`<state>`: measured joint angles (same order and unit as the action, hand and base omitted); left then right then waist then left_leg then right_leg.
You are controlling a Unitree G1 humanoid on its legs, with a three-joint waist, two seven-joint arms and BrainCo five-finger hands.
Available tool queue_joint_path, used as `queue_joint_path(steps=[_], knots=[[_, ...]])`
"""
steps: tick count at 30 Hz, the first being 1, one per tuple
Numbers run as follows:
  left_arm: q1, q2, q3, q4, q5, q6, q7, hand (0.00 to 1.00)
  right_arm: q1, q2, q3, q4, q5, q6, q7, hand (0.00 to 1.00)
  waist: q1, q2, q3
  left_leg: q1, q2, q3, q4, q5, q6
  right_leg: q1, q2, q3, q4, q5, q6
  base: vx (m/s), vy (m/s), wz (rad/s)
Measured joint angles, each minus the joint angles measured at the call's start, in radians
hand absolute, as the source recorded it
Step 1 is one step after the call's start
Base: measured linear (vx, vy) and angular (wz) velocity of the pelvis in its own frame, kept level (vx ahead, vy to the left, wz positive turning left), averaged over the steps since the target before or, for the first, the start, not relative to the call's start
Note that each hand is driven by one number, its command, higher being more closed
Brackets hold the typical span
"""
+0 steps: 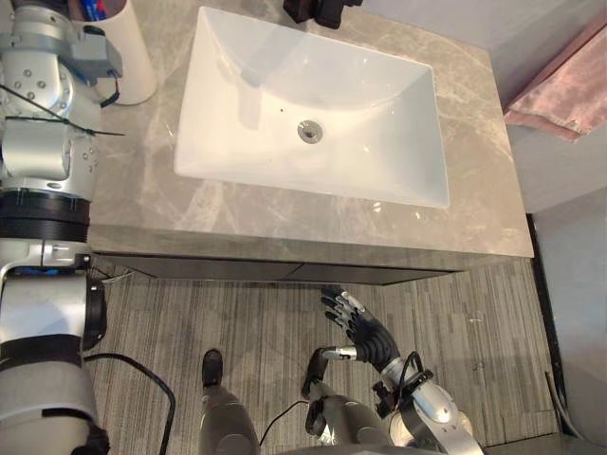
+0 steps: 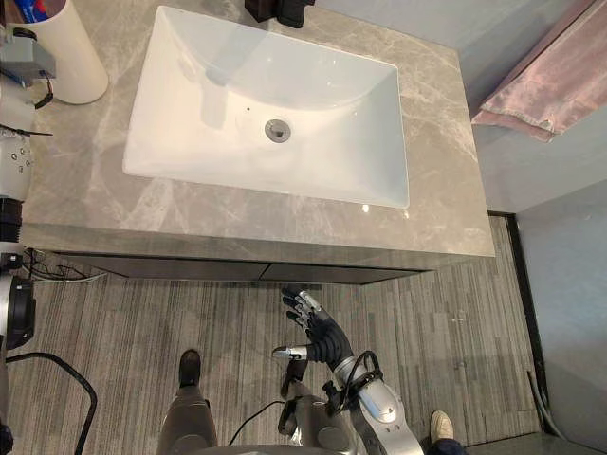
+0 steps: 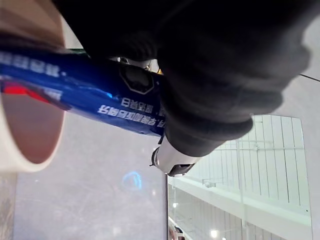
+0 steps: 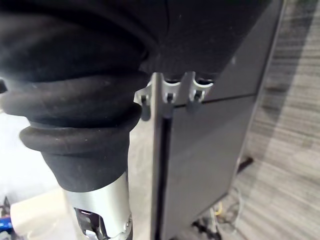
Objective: Organize washtable
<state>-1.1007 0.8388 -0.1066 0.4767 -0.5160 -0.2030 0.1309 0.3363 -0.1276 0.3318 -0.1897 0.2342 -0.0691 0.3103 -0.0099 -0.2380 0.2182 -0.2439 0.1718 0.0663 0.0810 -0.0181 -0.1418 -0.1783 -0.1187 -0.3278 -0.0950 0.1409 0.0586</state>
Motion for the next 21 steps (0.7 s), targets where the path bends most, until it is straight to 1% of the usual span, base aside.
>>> queue_joint_path(steps=[2,4,6,8,10,13,14,17,19,20,21], knots=[[0.0,0.0,0.0,0.0,-0.001,0.001,-0.001,0.0,-0.001,0.0,0.0,0.0,0.0,0.0,0.0,0.0,0.001,0.013,-0.003,-0.003,0.0,-0.004,0.003,0.0,0.0,0.001,0.0,-0.002,0.0,0.002,-0.003,0.0,0.0,0.02],[0.0,0.0,0.0,0.0,-0.002,0.0,-0.002,0.0,-0.006,0.0,0.0,0.0,0.0,0.0,0.0,0.0,0.006,0.032,-0.006,-0.002,0.0,-0.006,0.006,0.0,0.0,0.004,0.0,-0.002,0.0,0.004,-0.005,0.0,0.0,0.0],[0.0,0.0,0.0,0.0,-0.002,0.0,-0.003,0.0,-0.009,0.0,-0.001,0.0,0.0,0.0,0.0,0.0,0.009,0.042,-0.011,0.004,0.0,-0.006,0.008,0.0,0.0,0.011,0.001,-0.002,-0.001,0.004,-0.005,0.0,0.0,0.0],[0.001,0.0,0.0,0.0,-0.002,-0.001,-0.016,0.0,-0.01,0.0,-0.003,0.001,0.0,0.0,0.0,0.0,0.01,0.052,-0.02,0.01,0.0,-0.006,0.008,0.0,0.0,0.017,0.001,-0.002,-0.001,0.004,-0.005,0.0,0.0,0.0],[0.001,0.0,0.0,0.0,-0.004,-0.001,-0.023,0.0,-0.01,0.0,-0.003,0.002,0.0,0.0,0.0,0.0,0.012,0.065,-0.043,0.011,0.0,-0.007,0.007,0.0,0.0,0.018,0.001,-0.001,-0.001,0.004,-0.005,0.0,0.0,0.0],[0.001,0.001,0.0,0.0,-0.024,-0.004,-0.023,0.0,-0.018,0.0,-0.005,0.009,0.0,0.0,-0.001,0.0,0.016,0.076,-0.065,0.02,0.0,-0.006,0.007,0.001,0.0,0.025,0.001,-0.001,-0.001,0.004,-0.005,0.0,0.0,0.0],[0.001,0.001,0.0,0.0,-0.025,-0.006,-0.023,0.0,-0.021,0.0,-0.004,0.01,0.0,0.0,-0.001,0.0,0.017,0.077,-0.065,0.027,0.0,-0.006,0.007,0.001,0.0,0.032,0.001,-0.001,-0.002,0.004,-0.005,0.0,0.0,0.0],[0.001,0.005,-0.001,0.0,-0.044,-0.016,-0.023,0.0,-0.034,0.0,-0.003,0.014,-0.001,-0.001,-0.002,0.0,0.019,0.08,-0.091,0.04,-0.001,-0.005,0.004,0.001,0.0,0.044,0.0,-0.001,-0.002,0.004,-0.005,0.0,0.0,0.0],[0.001,0.02,-0.001,0.0,-0.044,-0.024,-0.023,0.0,-0.04,0.001,-0.001,0.02,-0.001,-0.001,-0.002,0.0,0.022,0.083,-0.1,0.047,-0.001,-0.005,0.004,0.001,0.0,0.05,0.0,-0.001,-0.002,0.004,-0.005,0.0,0.0,0.0],[0.001,0.049,-0.001,0.0,-0.044,-0.03,-0.022,0.0,-0.04,0.001,-0.001,0.021,-0.001,-0.001,-0.002,0.0,0.022,0.087,-0.114,0.047,-0.001,-0.006,0.003,0.001,0.0,0.051,0.0,-0.001,-0.002,0.004,-0.005,0.0,0.0,0.0],[0.001,0.054,-0.001,-0.001,-0.044,-0.032,-0.022,0.0,-0.04,0.001,-0.001,0.021,-0.001,-0.001,-0.002,0.0,0.022,0.087,-0.116,0.048,-0.001,-0.006,0.003,0.001,0.0,0.051,0.0,-0.001,-0.002,0.004,-0.005,0.0,0.0,0.0]])
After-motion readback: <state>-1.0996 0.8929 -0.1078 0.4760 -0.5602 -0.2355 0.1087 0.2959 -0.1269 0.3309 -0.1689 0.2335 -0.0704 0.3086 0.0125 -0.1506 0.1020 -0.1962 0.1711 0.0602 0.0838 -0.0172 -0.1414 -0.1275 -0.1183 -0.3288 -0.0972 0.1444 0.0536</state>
